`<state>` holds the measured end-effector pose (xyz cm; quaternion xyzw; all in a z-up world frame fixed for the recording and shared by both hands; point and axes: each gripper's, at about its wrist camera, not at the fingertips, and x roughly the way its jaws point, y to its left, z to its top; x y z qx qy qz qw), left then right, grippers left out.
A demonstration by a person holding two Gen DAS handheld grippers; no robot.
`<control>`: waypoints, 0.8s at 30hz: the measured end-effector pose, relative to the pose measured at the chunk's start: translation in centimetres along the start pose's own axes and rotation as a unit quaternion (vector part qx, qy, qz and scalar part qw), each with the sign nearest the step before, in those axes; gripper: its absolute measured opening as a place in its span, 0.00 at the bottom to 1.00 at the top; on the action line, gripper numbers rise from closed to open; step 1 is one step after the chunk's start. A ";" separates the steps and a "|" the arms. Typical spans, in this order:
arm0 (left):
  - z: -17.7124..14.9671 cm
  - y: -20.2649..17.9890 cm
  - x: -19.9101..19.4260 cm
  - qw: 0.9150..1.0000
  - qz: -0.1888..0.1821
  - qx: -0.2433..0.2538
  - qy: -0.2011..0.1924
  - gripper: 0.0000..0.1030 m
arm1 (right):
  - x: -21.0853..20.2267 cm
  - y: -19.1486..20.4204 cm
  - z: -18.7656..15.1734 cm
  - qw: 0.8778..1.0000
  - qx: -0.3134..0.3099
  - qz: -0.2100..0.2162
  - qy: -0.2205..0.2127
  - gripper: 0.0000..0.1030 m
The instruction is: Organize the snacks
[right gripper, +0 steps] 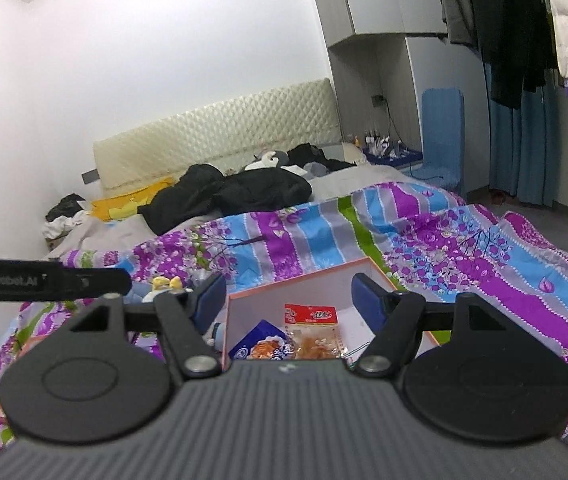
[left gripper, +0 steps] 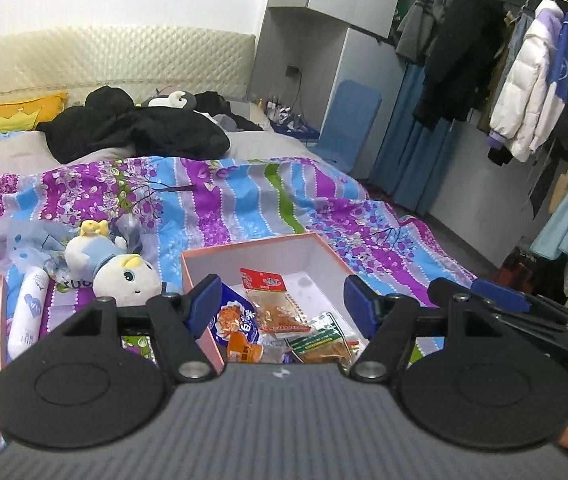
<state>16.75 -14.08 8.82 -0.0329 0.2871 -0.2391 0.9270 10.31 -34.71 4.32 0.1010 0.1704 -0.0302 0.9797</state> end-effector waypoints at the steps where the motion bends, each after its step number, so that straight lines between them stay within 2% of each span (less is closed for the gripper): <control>1: -0.3 -0.1 -0.7 1.000 0.000 0.005 -0.003 0.70 | -0.4 0.2 -0.2 1.000 0.000 0.004 -0.003 0.69; 9: -2.5 -0.1 -4.3 1.000 0.002 0.017 -0.011 0.70 | -3.0 1.4 -1.8 1.000 0.001 -0.006 -0.011 0.69; 17: -4.8 1.2 -5.2 1.000 -0.012 0.005 -0.009 0.70 | -4.6 1.9 -3.8 0.999 -0.003 -0.035 -0.006 0.69; 24: -7.5 2.2 -5.9 1.000 -0.002 0.013 -0.006 0.70 | -5.2 2.3 -6.3 0.999 0.005 -0.032 0.005 0.69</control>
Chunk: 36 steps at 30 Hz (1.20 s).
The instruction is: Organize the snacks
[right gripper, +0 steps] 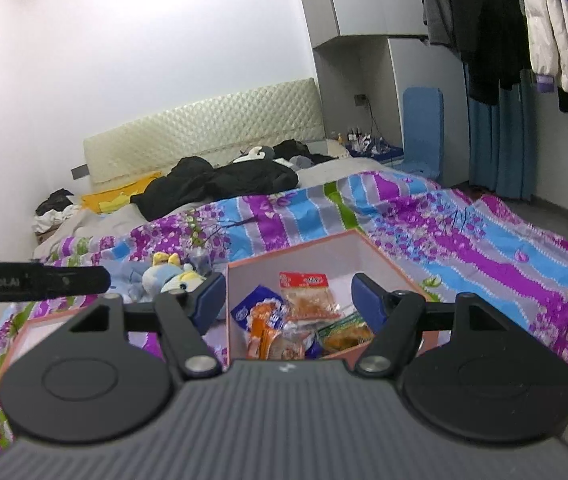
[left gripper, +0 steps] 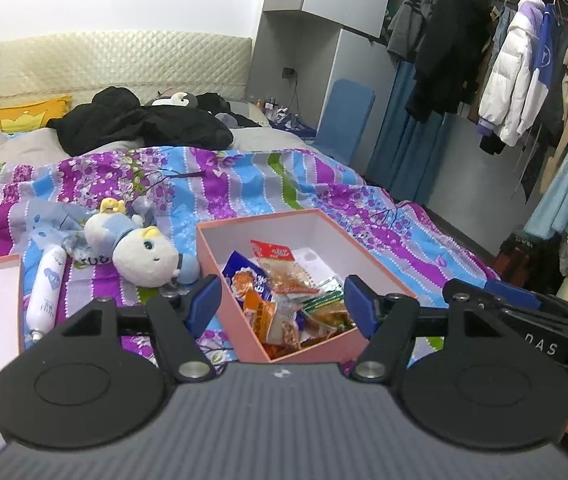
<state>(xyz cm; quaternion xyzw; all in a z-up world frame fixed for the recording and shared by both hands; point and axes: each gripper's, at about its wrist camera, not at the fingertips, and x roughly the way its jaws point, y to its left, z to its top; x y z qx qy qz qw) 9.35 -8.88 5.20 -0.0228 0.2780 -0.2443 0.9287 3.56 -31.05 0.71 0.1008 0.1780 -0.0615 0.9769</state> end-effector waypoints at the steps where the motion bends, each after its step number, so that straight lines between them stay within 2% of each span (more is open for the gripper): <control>1: -0.3 0.1 -0.1 1.000 0.002 0.001 -0.001 0.70 | 0.0 0.1 -0.4 1.000 -0.001 0.001 0.002 0.69; 11: -2.8 0.3 -0.7 1.000 0.006 0.001 0.006 0.70 | -0.5 0.3 -2.2 1.000 -0.001 0.000 0.017 0.69; 20: -3.2 -0.3 -1.5 1.000 0.006 0.014 -0.010 0.71 | -1.4 0.7 -2.2 1.000 -0.013 -0.002 0.004 0.69; 26: -3.2 1.3 -1.4 1.000 0.015 -0.009 -0.006 0.89 | -1.1 0.5 -2.3 1.000 -0.021 -0.005 0.004 0.69; 29: -3.2 1.6 -1.3 1.000 0.026 -0.005 -0.006 0.92 | -1.0 0.4 -2.4 1.000 -0.017 -0.010 0.001 0.69; 31: -3.3 1.5 -1.2 1.000 0.029 0.002 -0.004 0.94 | -0.9 0.3 -2.5 1.000 -0.015 -0.017 0.002 0.78; 32: -3.3 1.4 -1.2 1.000 0.030 0.005 -0.004 0.95 | -0.9 0.3 -2.6 1.000 -0.014 -0.017 0.001 0.90; 33: -3.3 1.4 -1.2 1.000 0.030 0.007 -0.004 0.96 | -0.8 0.2 -2.6 1.000 -0.013 -0.016 0.002 0.96; 36: -3.4 1.3 -1.2 1.000 0.030 0.007 -0.005 0.96 | -0.8 0.2 -2.7 1.000 -0.010 -0.007 0.003 1.00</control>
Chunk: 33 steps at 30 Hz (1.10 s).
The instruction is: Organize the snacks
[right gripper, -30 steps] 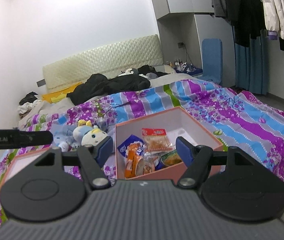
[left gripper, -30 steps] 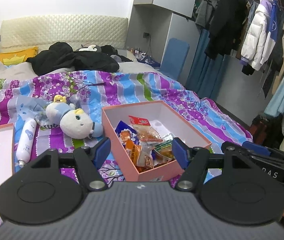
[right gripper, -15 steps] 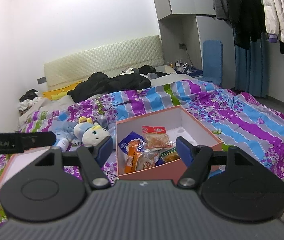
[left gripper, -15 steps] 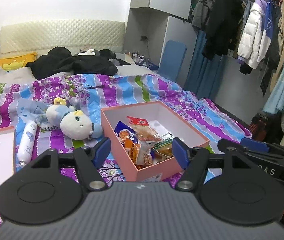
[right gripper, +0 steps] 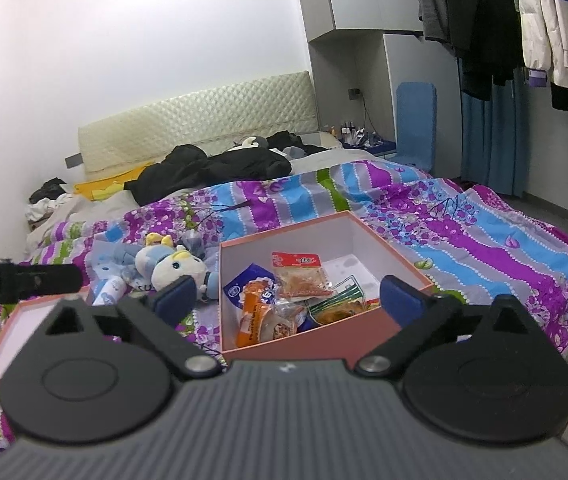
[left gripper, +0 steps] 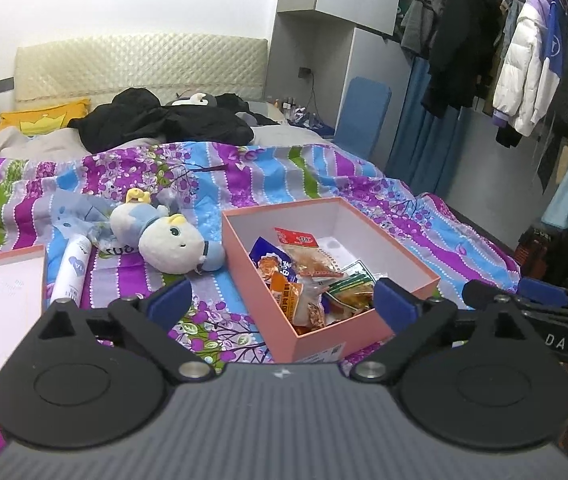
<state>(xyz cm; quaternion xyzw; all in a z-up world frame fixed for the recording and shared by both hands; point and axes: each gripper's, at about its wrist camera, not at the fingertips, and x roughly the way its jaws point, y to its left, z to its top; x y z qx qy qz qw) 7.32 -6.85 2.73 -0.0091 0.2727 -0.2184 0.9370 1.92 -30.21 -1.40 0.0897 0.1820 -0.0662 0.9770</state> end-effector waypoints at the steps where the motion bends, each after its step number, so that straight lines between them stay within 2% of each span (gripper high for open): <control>1: 0.0 0.0 0.0 1.000 0.000 0.000 0.000 0.97 | 0.0 0.0 0.0 1.000 0.000 0.001 0.000 1.00; 12: 0.0 0.0 0.1 1.000 0.011 0.003 0.003 0.97 | 0.2 -0.1 0.0 1.000 0.015 -0.012 0.008 1.00; 33: 0.1 0.2 0.2 1.000 0.017 -0.005 0.011 0.98 | 0.6 -0.7 -0.5 1.000 0.025 -0.011 0.014 1.00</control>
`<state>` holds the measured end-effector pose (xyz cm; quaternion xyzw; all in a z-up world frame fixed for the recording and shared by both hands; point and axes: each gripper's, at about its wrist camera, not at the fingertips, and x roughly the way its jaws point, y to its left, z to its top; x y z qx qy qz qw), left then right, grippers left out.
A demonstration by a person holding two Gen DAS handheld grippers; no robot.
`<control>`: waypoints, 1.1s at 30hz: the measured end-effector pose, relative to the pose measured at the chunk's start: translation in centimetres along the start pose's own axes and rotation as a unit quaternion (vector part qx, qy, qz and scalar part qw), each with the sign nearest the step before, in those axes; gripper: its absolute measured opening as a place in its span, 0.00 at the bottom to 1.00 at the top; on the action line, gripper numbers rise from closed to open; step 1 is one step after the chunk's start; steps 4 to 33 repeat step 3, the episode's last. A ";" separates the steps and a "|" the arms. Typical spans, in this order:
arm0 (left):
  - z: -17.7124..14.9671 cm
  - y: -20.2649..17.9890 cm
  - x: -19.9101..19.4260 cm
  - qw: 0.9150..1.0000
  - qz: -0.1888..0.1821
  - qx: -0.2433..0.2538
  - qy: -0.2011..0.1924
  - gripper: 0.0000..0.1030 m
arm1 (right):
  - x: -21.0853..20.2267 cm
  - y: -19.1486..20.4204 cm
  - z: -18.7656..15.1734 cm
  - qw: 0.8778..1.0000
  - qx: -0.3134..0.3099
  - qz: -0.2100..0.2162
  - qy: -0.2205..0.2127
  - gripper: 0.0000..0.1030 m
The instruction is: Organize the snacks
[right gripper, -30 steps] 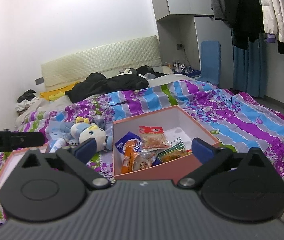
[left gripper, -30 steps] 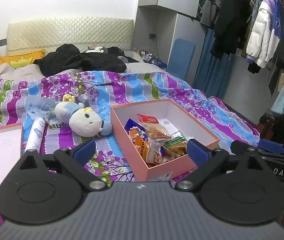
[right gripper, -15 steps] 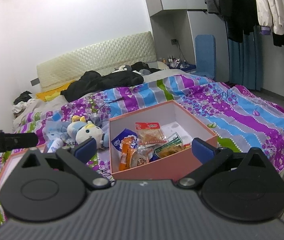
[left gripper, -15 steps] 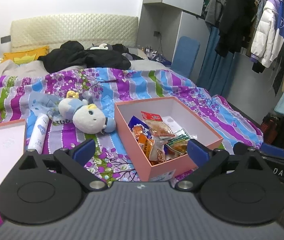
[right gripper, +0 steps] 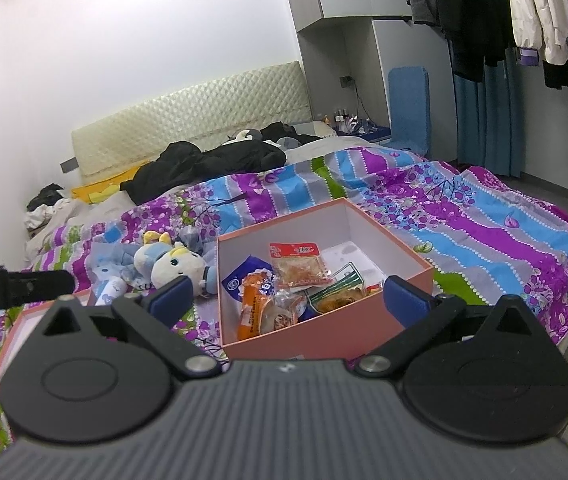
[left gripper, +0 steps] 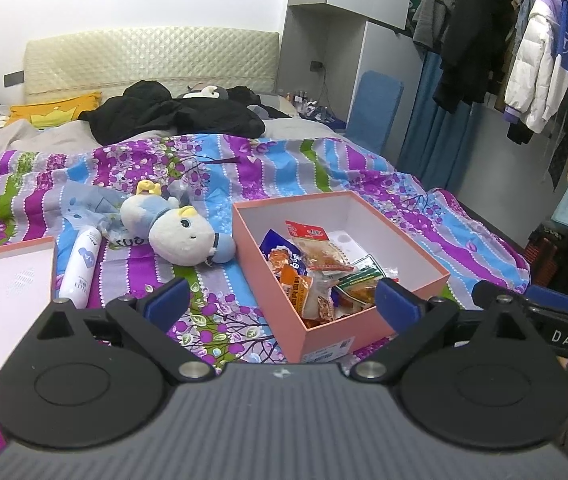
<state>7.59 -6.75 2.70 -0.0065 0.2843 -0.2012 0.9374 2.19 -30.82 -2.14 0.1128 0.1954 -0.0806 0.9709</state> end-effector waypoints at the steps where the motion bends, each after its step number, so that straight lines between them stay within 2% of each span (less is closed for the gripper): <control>1: 0.0 0.0 0.0 1.000 0.000 0.000 0.000 0.98 | 0.0 -0.1 0.0 1.000 -0.001 0.002 0.000 1.00; 33: 0.0 -0.1 -0.1 1.000 0.002 -0.001 0.001 0.98 | 0.0 -0.1 0.0 1.000 0.000 0.002 -0.001 1.00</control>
